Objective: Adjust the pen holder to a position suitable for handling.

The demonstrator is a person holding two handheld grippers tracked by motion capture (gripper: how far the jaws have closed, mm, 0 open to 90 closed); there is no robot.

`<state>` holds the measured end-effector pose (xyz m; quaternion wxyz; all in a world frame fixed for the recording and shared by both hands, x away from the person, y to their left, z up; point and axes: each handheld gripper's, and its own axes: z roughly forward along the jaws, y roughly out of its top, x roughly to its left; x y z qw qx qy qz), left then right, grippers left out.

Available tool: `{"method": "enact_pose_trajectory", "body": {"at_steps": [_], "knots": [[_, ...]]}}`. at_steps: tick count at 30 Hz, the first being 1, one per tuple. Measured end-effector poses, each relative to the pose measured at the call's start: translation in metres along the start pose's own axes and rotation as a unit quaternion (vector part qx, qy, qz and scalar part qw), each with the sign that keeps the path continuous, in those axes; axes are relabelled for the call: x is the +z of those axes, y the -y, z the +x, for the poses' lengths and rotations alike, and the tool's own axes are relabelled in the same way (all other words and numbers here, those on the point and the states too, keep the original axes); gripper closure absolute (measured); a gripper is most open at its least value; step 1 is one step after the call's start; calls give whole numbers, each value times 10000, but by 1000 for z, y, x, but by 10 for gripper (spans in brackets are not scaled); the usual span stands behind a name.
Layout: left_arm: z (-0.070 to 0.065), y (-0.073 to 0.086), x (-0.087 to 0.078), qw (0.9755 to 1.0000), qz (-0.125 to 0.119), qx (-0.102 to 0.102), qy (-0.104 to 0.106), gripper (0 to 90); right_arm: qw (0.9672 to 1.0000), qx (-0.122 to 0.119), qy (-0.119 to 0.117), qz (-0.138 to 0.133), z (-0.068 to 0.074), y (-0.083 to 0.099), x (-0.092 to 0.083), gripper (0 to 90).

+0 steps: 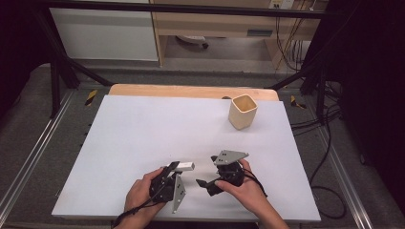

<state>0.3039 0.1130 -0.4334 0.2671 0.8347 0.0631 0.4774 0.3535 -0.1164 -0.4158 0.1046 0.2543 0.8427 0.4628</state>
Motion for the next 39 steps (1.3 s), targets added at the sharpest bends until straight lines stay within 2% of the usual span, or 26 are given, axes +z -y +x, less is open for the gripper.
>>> {"method": "enact_pose_trajectory", "body": {"at_steps": [4, 7, 11, 15, 19, 20, 22, 27, 32, 34, 36, 39], "knots": [[5, 2, -2, 9994, -125, -312, 74, 679, 10000, -9, 40, -77, -1, 0, -2, 44], [9, 4, -3, 9974, -259, -646, 175, 679, 9998, 32, 67, -172, -2, -1, -4, 58], [16, 9, -5, 9927, -432, -1091, 287, 678, 9992, 1, 161, -366, -3, -3, -7, 66], [23, 14, -7, 9855, -602, -1544, 364, 679, 9980, -27, 304, -547, -4, -3, -9, 67], [30, 20, -10, 9754, -767, -2016, 453, 678, 9952, -132, 570, -781, -6, 0, -9, 54], [31, 21, -10, 9740, -786, -2074, 452, 679, 9942, -160, 681, -811, -6, 1, -9, 53], [33, 23, -11, 9692, -857, -2257, 487, 678, 9929, -159, 808, -855, -8, 2, -10, 55], [40, 29, -14, 9587, -971, -2623, 516, 678, 9915, -24, 922, -921, -14, 2, -19, 52], [49, 38, -19, 9442, -1117, -3054, 523, 679, 9902, 99, 1022, -943, -16, 11, -32, 42], [52, 43, -20, 9366, -1163, -3259, 546, 678, 9890, 126, 1118, -960, -18, 16, -40, 37], [55, 46, -21, 9302, -1218, -3416, 563, 679, 9873, 111, 1252, -971, -19, 22, -48, 33], [58, 49, -22, 9229, -1293, -3581, 565, 679, 9842, 135, 1488, -950, -21, 32, -61, 30]]}}
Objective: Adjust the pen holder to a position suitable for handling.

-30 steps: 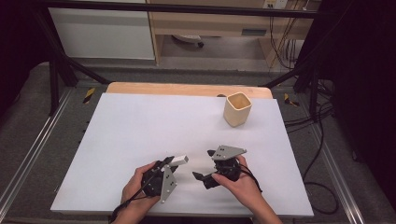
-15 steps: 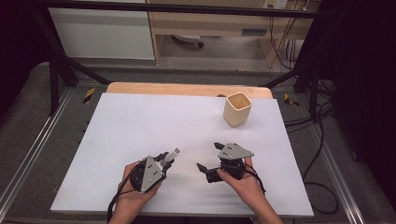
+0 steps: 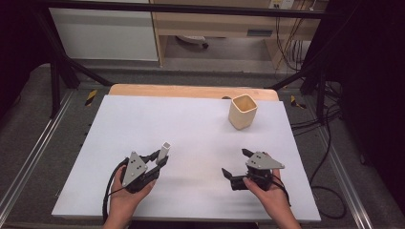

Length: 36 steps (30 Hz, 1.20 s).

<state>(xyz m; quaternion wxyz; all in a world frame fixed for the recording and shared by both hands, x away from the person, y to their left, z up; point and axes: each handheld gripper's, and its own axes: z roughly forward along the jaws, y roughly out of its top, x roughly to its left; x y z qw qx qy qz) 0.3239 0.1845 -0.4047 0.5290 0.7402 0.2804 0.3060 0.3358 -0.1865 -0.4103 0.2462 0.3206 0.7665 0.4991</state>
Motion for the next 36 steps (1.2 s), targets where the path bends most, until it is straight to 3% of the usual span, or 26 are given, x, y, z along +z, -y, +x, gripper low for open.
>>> {"method": "enact_pose_trajectory", "body": {"at_steps": [7, 12, 18, 25, 36], "knots": [[2, -3, -5, 9993, -210, -292, 107, 678, 9989, 274, 380, 45, -16, 22, -27, 28], [4, -2, -7, 9989, -229, -395, 119, 679, 9973, 456, 568, 80, -28, 26, -23, 28], [8, -1, -8, 9979, -283, -557, 157, 679, 9962, 557, 649, 195, -32, 31, -22, 28], [12, 1, -10, 9943, -427, -943, 260, 679, 9960, 563, 652, 245, -33, 32, -19, 28], [17, -3, -14, 9912, -591, -1146, 294, 679, 9960, 576, 618, 281, -30, 33, -17, 26]]}}
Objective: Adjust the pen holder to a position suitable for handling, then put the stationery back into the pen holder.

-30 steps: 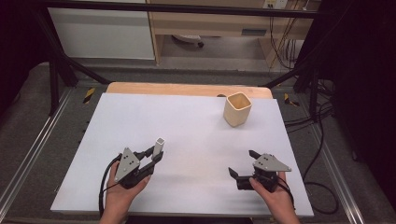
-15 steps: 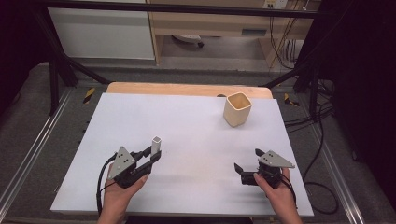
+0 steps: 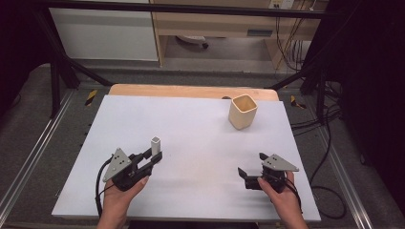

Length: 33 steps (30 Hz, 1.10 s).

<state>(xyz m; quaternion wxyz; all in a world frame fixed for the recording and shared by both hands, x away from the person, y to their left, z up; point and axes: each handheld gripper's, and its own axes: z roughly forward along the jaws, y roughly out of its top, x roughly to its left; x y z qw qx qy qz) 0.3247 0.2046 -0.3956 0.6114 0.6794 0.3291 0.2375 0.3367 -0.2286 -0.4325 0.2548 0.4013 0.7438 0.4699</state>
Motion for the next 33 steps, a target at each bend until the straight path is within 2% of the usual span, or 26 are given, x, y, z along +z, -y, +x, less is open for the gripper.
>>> {"method": "enact_pose_trajectory", "body": {"at_steps": [5, 8, 13, 17, 24, 29, 33], "knots": [[1, -12, 7, 9999, -59, -137, 62, 679, 10000, 66, -10, 23, 1, 1, 2, 24], [0, -25, 13, 10000, -58, -19, 49, 679, 10000, 82, -21, 19, 2, 1, 3, 25], [0, -49, 29, 9999, -105, 39, 109, 679, 9999, 43, -89, 50, 6, 1, 6, 25], [1, -67, 45, 9997, -154, -61, 165, 679, 9999, 28, -134, 53, 8, 1, 6, 25], [7, -93, 78, 9996, -112, -195, 144, 679, 9998, 66, -185, 0, 7, 1, 5, 24], [11, -114, 99, 9999, -72, -97, 113, 679, 9997, 64, -240, 0, 8, 0, 6, 24], [13, -124, 115, 10000, -22, -50, 55, 679, 9996, 84, -273, 6, 10, 0, 6, 24]]}}
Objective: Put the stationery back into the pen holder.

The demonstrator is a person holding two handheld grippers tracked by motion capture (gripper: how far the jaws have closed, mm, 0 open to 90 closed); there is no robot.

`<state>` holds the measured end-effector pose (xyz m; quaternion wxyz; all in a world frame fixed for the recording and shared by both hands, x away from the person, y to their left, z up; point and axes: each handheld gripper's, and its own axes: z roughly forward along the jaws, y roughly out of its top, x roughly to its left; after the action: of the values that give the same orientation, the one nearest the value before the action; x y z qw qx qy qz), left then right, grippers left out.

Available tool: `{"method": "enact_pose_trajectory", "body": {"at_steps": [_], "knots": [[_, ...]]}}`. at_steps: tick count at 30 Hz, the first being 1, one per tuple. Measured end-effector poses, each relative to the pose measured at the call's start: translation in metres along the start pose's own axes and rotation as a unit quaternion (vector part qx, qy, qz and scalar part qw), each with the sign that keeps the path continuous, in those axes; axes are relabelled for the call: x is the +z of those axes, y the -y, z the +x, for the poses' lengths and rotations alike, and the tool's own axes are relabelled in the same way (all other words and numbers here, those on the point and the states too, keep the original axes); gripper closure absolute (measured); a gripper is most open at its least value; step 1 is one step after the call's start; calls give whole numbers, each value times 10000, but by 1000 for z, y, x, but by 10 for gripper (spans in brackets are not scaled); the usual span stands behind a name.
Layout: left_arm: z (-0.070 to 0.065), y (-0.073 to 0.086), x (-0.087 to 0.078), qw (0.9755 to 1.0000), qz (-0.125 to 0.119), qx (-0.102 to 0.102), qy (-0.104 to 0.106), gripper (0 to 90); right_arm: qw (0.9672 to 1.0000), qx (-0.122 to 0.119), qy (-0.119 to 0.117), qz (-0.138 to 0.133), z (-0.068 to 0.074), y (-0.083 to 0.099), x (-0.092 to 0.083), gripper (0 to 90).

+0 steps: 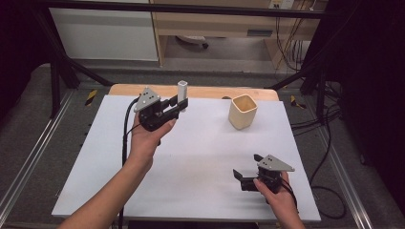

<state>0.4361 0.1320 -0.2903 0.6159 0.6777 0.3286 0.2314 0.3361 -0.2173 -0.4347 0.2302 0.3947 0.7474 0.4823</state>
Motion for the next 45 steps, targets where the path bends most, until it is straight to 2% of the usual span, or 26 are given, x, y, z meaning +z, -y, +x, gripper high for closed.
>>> {"method": "enact_pose_trajectory", "body": {"at_steps": [3, 7, 10, 13, 17, 22, 27, 32, 33, 35, 39, 45], "knots": [[2, -5, 9, 10000, 24, -6, -36, 679, 10000, -26, -11, 18, 0, 0, 0, 24], [1, -6, 20, 9999, 69, -120, -64, 679, 10000, -12, -19, 18, 0, 0, 0, 24], [-1, -9, 27, 9999, 113, -43, -102, 679, 10000, -16, -31, 15, 1, 0, 1, 24], [-2, -14, 33, 9999, 101, -71, -97, 679, 10000, -40, -31, 12, 2, 0, 1, 24], [-6, -23, 40, 9999, 109, 46, -77, 679, 10000, -50, -47, 16, 2, 0, 1, 24], [-5, -39, 47, 9998, -142, -19, -108, 679, 9999, -51, -80, 37, 3, 0, 1, 24], [-8, -47, 59, 9998, -141, 96, -110, 679, 9999, -60, -92, 47, 4, 0, 1, 24], [-14, -45, 74, 9998, -75, 187, -53, 679, 9999, -52, -105, 52, 4, 0, 2, 24], [-16, -44, 77, 9999, -59, 152, -5, 679, 9999, -55, -113, 51, 4, 0, 2, 24], [-18, -42, 84, 9998, -3, 210, -40, 679, 9999, -50, -129, 43, 4, 0, 2, 24], [-22, -35, 100, 9999, 100, 106, 3, 679, 9999, -2, -148, 46, 4, 1, 2, 24], [-30, -24, 124, 9998, 186, 76, 44, 679, 9999, -9, -169, 29, 4, 0, 3, 24]]}}
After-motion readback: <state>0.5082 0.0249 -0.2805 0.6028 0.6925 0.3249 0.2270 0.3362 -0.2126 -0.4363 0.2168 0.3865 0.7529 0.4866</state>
